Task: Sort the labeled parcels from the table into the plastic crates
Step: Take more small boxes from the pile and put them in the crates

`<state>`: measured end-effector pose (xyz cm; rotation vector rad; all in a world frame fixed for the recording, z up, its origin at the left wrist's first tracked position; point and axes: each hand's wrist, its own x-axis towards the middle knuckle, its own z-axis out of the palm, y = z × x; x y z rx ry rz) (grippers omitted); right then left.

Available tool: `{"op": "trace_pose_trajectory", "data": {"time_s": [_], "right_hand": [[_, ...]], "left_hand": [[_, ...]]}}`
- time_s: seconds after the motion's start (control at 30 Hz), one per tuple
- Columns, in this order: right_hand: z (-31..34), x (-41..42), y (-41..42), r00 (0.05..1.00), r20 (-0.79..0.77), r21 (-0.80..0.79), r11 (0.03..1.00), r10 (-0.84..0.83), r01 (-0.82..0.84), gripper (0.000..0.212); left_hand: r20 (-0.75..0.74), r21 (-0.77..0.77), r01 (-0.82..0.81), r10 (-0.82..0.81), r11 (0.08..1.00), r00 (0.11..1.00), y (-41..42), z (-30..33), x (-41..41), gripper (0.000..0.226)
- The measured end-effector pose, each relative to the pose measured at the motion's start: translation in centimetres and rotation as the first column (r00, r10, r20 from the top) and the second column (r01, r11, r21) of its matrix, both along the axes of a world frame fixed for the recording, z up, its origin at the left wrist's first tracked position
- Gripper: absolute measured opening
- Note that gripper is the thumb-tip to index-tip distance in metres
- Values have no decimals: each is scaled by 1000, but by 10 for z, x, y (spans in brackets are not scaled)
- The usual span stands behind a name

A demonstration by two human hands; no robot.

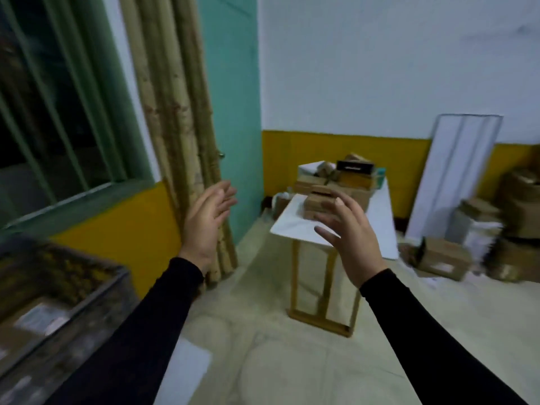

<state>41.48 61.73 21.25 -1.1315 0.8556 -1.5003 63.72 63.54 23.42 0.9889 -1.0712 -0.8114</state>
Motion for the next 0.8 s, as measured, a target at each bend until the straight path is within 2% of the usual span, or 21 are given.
{"op": "trace_pose_trajectory", "data": {"time_s": [0.17, 0.33, 0.6, 0.8], "right_hand": [[-5, -126, -46, 990, -96, 58, 993, -100, 105, 37], [-6, -220, -112, 976, -132, 73, 980, -173, 183, 40], [-14, -302, -250, 971, -144, 70, 977, -190, 201, 29], [-16, -370, -368, 960, -175, 108, 965, -219, 240, 34]], "left_hand": [[-36, 4, 150, -150, 989, 988, -86, -3, -127, 26], [-29, 2, 206, -206, 979, 978, -166, -1, -228, 26], [-93, -28, 240, -241, 970, 966, -316, -17, -322, 27], [-132, 25, 246, -241, 969, 962, -450, -23, -388, 29]]}}
